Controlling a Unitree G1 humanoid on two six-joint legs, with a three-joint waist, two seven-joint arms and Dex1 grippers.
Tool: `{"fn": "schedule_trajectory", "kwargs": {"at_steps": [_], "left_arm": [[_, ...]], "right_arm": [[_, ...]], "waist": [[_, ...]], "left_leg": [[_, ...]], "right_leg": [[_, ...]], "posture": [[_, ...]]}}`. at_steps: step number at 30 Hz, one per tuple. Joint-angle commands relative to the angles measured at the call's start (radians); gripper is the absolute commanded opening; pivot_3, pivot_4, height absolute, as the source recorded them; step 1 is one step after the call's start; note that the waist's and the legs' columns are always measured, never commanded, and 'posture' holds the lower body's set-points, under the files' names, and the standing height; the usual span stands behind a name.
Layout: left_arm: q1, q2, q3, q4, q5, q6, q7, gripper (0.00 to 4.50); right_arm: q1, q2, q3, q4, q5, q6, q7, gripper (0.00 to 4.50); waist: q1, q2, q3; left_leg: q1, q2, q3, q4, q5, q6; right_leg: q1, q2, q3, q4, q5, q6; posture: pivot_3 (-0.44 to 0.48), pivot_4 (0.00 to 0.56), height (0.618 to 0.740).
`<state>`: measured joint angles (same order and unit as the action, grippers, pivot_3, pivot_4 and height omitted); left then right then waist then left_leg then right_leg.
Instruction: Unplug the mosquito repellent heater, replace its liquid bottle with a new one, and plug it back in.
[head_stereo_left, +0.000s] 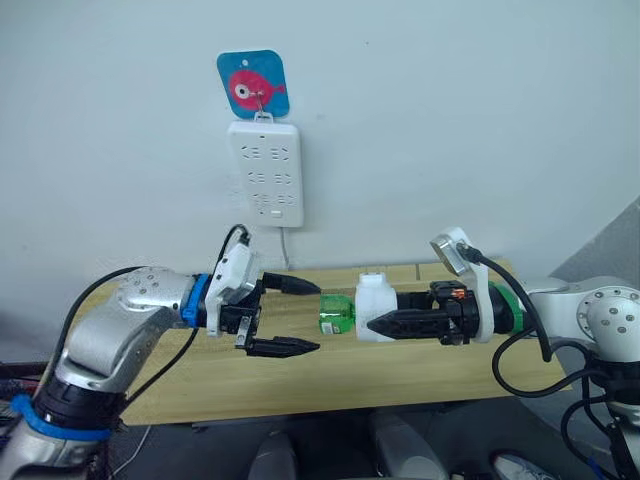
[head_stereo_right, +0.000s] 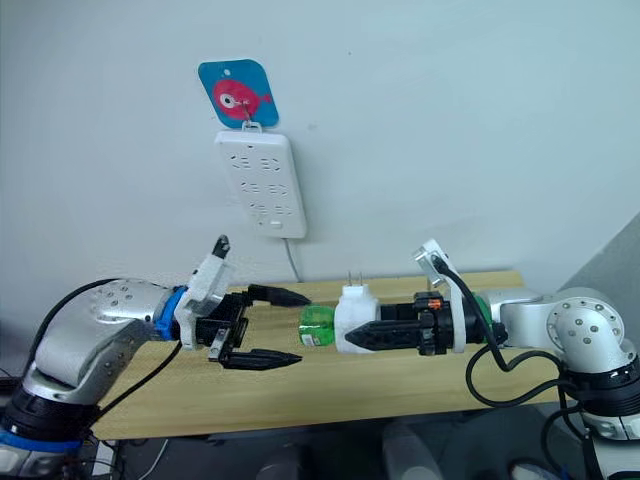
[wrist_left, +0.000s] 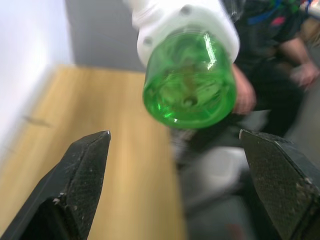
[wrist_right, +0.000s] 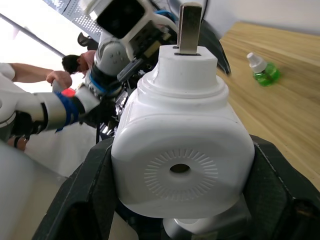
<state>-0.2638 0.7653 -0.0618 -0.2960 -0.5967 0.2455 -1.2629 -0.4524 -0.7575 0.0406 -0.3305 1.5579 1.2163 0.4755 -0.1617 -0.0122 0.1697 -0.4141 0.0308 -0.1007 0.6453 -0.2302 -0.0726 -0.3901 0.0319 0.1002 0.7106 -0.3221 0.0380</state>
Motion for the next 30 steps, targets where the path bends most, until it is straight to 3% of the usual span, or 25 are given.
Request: {"fn": "schedule_trajectory", "kwargs": {"at_steps": [1,6,16,23,27,30], "left_arm": [[0.032,-0.079,0.049,0.006,0.117,-0.322,-0.001,4.34],[0.064,-0.170,0.045,0.057,0.242,-0.624,0.031,4.34],[-0.023,-0.215,-0.026,0.192,0.341,-0.800,0.075,4.34],[-0.045,-0.212,-0.051,0.192,0.304,-0.780,0.078,2.24],[-0.029,-0.190,-0.053,0.170,0.272,-0.764,0.061,2.22],[-0.019,-0.147,-0.059,0.127,0.210,-0.659,0.027,2.22]], "right_arm": [[-0.006,0.004,-0.042,0.011,0.040,-0.006,-0.015,3.01],[-0.008,0.016,-0.046,0.021,0.034,-0.005,-0.030,3.01],[-0.021,0.036,-0.043,0.022,0.031,0.001,-0.041,3.01],[-0.022,0.036,-0.047,0.017,0.033,0.005,-0.041,3.01],[-0.020,0.037,-0.046,0.014,0.031,0.006,-0.044,3.01],[-0.020,0.036,-0.046,0.012,0.027,0.006,-0.042,3.01]], "waist": [[0.002,0.000,0.000],[0.003,0.000,0.000],[-0.003,0.000,0.000],[-0.007,0.000,0.000],[-0.007,0.000,0.000],[-0.008,0.000,0.000]], "left_leg": [[0.000,0.000,0.000,0.000,0.000,0.000],[0.000,0.000,0.000,0.000,0.000,0.000],[0.000,0.000,0.000,0.001,0.000,0.000],[0.000,0.000,0.000,0.000,0.000,0.000],[0.000,0.000,0.000,0.001,0.000,0.000],[0.000,0.000,0.000,0.001,0.000,0.000]], "right_leg": [[0.000,0.000,0.000,0.000,0.000,0.000],[0.000,0.000,0.000,0.000,0.000,0.000],[0.000,0.000,0.001,0.000,0.000,0.001],[0.000,0.000,0.000,0.001,0.000,0.001],[0.000,0.000,0.000,0.001,0.000,0.001],[0.000,0.000,0.000,0.001,0.000,0.001]], "posture": [[-0.183,0.126,0.710],[-0.186,0.124,0.710],[-0.187,0.119,0.710],[-0.188,0.117,0.710],[-0.190,0.116,0.710],[-0.190,0.116,0.710]]}}
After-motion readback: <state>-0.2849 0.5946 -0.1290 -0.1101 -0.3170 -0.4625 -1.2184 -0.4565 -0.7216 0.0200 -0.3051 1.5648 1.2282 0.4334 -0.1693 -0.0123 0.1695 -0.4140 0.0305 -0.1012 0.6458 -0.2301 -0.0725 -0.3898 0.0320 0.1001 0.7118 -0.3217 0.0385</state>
